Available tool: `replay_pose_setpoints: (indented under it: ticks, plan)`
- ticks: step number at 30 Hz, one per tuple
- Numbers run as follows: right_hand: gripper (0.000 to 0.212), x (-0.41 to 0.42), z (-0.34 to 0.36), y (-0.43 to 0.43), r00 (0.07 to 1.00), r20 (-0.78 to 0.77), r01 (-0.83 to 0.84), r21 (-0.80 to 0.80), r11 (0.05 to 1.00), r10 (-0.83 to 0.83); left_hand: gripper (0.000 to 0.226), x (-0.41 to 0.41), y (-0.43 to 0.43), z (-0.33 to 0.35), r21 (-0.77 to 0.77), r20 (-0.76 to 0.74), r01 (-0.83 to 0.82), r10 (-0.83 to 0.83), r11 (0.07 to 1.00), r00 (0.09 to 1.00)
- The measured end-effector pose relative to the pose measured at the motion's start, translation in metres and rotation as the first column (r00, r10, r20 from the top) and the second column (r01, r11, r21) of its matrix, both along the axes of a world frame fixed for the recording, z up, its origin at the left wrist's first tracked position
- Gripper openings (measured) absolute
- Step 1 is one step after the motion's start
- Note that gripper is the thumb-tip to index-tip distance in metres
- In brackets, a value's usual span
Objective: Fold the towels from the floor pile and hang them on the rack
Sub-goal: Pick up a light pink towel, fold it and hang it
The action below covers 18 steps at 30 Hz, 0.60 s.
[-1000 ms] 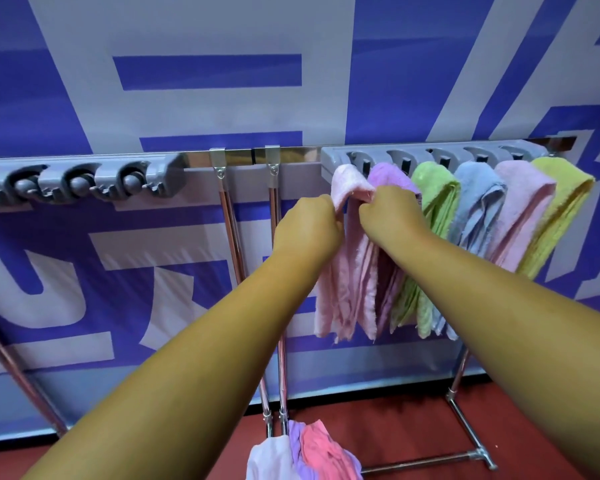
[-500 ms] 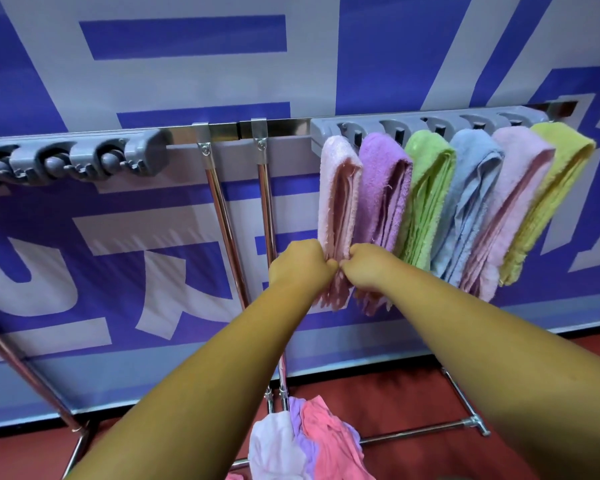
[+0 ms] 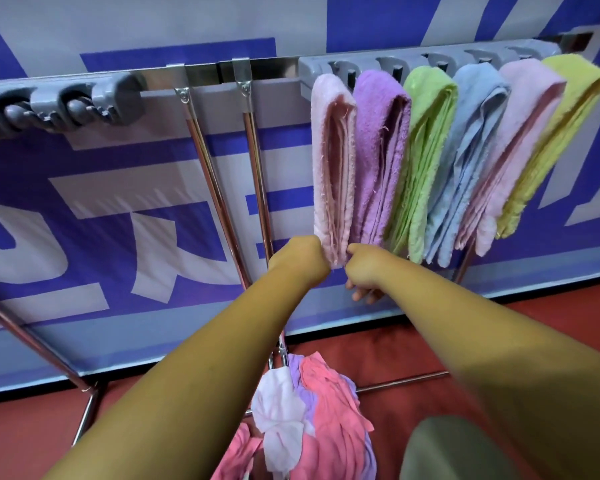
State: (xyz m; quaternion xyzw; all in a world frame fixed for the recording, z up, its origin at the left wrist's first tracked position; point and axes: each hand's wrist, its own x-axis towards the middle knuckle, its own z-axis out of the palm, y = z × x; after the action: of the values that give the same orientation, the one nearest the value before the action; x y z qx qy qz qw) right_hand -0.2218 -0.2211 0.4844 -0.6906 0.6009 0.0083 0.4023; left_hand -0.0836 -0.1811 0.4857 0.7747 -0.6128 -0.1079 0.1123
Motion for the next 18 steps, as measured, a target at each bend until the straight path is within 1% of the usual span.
replay_pose_setpoints:
  ticks: [1, 4, 6, 8, 12, 14, 16, 18]
  plan:
    - [0.041, -0.002, -0.006, 0.003, 1.0, -0.009, 0.015, 0.022, 1.0, -0.015, 0.011, -0.001, 0.003, -0.005, 0.016, 0.002, 0.003, -0.003, 1.0, 1.0]
    - [0.038, -0.008, -0.018, 0.012, 0.998, -0.059, 0.032, 0.098, 0.995, -0.026, 0.026, -0.003, 0.011, -0.021, 0.052, -0.003, 0.014, -0.014, 0.999, 1.0]
    - [0.038, -0.009, -0.023, 0.019, 0.997, -0.078, 0.017, 0.111, 0.994, -0.008, 0.029, -0.004, 0.016, -0.031, 0.068, -0.023, 0.031, -0.029, 0.997, 0.999]
    - [0.037, -0.007, -0.029, 0.025, 0.997, -0.07, -0.003, 0.112, 0.994, 0.011, 0.029, -0.003, 0.021, -0.041, 0.08, -0.04, 0.04, -0.037, 0.996, 0.999]
    - [0.028, 0.0, -0.05, 0.034, 1.0, 0.016, -0.014, 0.111, 0.994, 0.013, 0.027, 0.004, 0.038, -0.062, 0.113, -0.083, 0.049, -0.04, 0.992, 0.996]
    - [0.028, 0.005, -0.064, 0.038, 0.999, 0.032, -0.006, 0.128, 0.992, 0.002, 0.023, 0.009, 0.049, -0.073, 0.124, -0.109, 0.057, -0.043, 0.991, 0.993]
    - [0.031, 0.012, -0.08, 0.045, 0.999, 0.041, 0.003, 0.156, 0.988, -0.009, 0.014, 0.015, 0.061, -0.086, 0.143, -0.108, 0.06, -0.045, 0.988, 0.993]
    - [0.034, 0.02, -0.099, 0.052, 0.999, 0.052, 0.0, 0.197, 0.98, -0.011, 0.013, 0.024, 0.074, -0.106, 0.178, -0.105, 0.046, -0.028, 0.983, 0.994]
